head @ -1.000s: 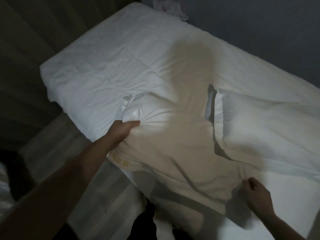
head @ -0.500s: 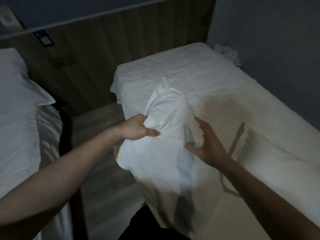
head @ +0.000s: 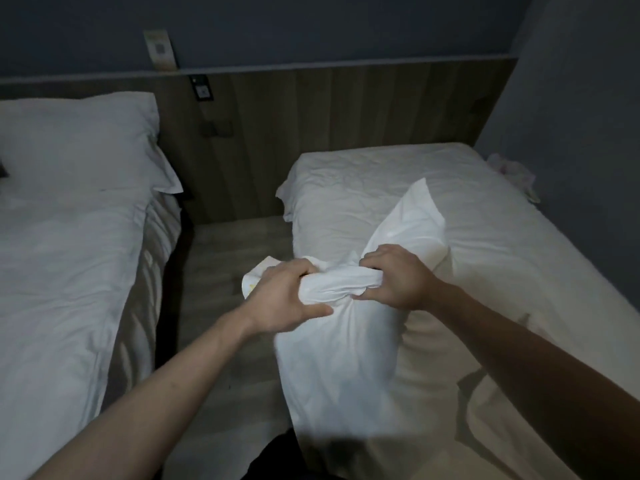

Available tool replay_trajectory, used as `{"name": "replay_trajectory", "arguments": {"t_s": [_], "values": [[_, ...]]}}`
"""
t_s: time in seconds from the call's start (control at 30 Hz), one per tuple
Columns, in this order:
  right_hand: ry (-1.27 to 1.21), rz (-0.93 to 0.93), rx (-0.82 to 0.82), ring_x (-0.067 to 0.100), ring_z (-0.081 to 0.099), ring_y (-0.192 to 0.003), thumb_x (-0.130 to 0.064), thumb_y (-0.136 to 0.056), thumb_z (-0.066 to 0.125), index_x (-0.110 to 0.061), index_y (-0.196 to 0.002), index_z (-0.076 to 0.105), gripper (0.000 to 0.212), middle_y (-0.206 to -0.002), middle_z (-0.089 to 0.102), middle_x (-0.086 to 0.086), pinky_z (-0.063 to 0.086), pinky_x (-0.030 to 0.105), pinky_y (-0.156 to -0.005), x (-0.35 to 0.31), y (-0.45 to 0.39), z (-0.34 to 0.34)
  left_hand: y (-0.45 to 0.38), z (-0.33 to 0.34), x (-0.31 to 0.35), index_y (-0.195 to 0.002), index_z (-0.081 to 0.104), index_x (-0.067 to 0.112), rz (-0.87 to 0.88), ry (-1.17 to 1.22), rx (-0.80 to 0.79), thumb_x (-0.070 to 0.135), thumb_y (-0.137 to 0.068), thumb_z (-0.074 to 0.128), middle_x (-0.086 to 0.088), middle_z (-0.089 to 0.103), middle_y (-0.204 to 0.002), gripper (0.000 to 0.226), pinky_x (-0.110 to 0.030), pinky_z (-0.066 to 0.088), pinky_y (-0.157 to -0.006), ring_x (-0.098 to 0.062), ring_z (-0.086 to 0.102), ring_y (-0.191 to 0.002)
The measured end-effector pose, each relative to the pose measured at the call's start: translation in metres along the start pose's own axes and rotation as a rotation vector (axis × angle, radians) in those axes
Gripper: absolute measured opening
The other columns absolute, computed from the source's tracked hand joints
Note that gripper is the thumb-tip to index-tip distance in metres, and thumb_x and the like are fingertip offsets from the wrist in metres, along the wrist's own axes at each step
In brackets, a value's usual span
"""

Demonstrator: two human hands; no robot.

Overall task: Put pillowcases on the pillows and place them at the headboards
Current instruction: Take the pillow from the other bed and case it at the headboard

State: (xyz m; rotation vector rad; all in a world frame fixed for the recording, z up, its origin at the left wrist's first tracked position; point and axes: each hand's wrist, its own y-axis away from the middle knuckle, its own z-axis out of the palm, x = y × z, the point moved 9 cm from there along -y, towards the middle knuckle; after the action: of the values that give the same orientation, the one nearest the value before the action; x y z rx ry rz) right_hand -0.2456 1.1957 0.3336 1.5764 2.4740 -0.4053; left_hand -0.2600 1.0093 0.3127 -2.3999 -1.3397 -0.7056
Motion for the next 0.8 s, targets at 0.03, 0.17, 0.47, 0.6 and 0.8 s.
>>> {"name": "replay_trajectory", "arguments": {"t_s": [0.03, 0.17, 0.47, 0.6, 0.8], "values": [[0.000, 0.015, 0.023, 0.022, 0.060, -0.084, -0.060, -0.076, 0.078, -0.024, -0.074, 0.059, 0.040, -0.076, 0.064, -0.008, 0.047, 0.037, -0.083, 0.000, 0.000, 0.001, 0.012, -0.010, -0.017, -0.116, 0.059, 0.035, -0.045, 0.018, 0.115, 0.072, -0.061, 0.083, 0.016, 0.060, -0.120, 0.070, -0.034, 0.047, -0.104, -0.006, 0.056, -0.115], [-0.049, 0.049, 0.123, 0.021, 0.060, -0.080, -0.057, -0.075, 0.079, -0.028, -0.069, 0.056, 0.038, -0.067, 0.050, -0.015, 0.034, 0.028, -0.068, -0.005, 0.004, -0.020, 0.077, -0.008, -0.088, -0.151, 0.037, 0.026, -0.426, 0.377, 0.332, 0.058, -0.057, 0.095, 0.013, 0.032, -0.149, 0.115, -0.028, 0.033, -0.117, -0.004, 0.034, -0.138], [-0.214, 0.177, 0.356, 0.016, 0.060, -0.067, -0.049, -0.071, 0.084, -0.015, -0.063, 0.060, 0.042, -0.065, 0.061, 0.000, 0.049, 0.043, -0.062, -0.013, -0.008, -0.100, 0.079, 0.036, -0.098, -0.117, 0.076, 0.029, -0.475, 0.721, 0.162, 0.040, -0.092, 0.076, 0.020, 0.079, -0.111, 0.028, -0.032, 0.058, -0.098, 0.005, 0.072, -0.105], [-0.304, 0.240, 0.431, 0.018, 0.059, -0.069, -0.040, -0.070, 0.088, -0.022, -0.063, 0.058, 0.036, -0.067, 0.060, -0.002, 0.049, 0.046, -0.064, 0.004, -0.008, -0.106, 0.052, -0.012, -0.103, -0.083, 0.076, 0.031, -0.461, 0.582, 0.322, 0.032, -0.095, 0.072, 0.024, 0.078, -0.084, 0.013, -0.022, 0.051, -0.072, 0.013, 0.069, -0.080], [-0.320, 0.354, 0.394, 0.016, 0.058, -0.084, -0.039, -0.068, 0.091, -0.024, -0.085, 0.058, 0.039, -0.089, 0.060, -0.005, 0.048, 0.036, -0.073, 0.018, -0.036, -0.106, 0.026, -0.059, -0.113, -0.056, 0.047, 0.025, -0.367, 0.514, 0.358, 0.027, -0.095, 0.073, 0.017, 0.044, -0.055, 0.046, -0.022, 0.029, -0.051, 0.000, 0.040, -0.053]]}}
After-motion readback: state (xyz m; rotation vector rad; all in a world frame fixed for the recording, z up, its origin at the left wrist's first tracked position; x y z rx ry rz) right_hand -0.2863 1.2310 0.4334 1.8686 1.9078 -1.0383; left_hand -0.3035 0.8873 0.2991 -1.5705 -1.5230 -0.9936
